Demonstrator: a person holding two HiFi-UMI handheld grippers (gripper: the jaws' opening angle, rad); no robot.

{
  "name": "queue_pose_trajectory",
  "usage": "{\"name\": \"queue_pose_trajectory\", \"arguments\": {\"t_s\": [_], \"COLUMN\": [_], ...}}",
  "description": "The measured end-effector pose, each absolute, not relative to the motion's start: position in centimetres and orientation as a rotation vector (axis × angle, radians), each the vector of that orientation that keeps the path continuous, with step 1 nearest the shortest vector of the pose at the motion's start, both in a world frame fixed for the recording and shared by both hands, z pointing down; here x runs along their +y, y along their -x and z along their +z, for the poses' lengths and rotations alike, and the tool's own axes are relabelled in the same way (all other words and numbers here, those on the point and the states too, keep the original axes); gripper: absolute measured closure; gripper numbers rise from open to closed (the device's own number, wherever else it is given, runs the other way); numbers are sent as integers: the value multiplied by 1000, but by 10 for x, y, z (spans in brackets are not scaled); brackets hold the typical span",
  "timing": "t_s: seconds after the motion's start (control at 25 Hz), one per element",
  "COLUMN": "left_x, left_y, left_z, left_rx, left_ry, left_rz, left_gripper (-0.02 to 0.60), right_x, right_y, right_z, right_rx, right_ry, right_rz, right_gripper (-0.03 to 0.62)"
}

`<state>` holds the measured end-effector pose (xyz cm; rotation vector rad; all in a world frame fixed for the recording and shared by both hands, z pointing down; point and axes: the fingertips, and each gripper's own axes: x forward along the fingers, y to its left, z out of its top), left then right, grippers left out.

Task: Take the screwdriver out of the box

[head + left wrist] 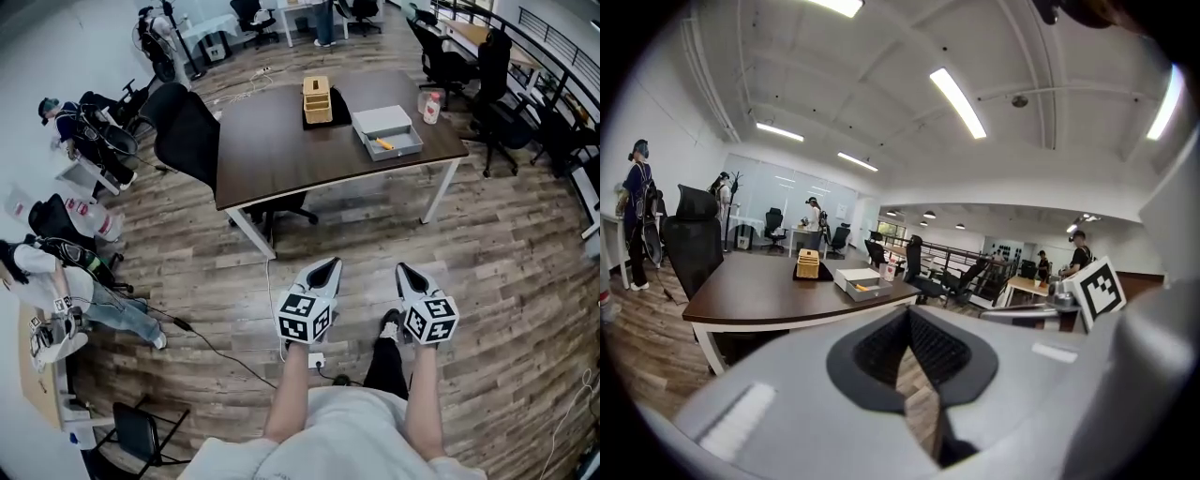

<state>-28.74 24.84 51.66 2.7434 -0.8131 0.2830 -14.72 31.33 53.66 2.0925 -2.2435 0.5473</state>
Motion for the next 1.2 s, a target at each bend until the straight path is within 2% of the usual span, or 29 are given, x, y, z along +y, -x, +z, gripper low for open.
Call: {"name": "queue_pose_trajectory", "arguments": {"t_s": [0.64, 1.2], "left_x": [103, 36], "left_y": [123, 67], "left_z": [527, 539], "left_rx": [-926, -1020], "left_ry": [-2672, -2587], "left_rz": [399, 450], "left_gripper": [528, 528], "right_x": [164, 93], "right_y": [-31, -100], "right_z": [548, 569], "right_rx": [-2315, -2349], "right_ry": [-1960, -1862], "right_rz": [633, 730], "right_gripper": [592, 592]}}
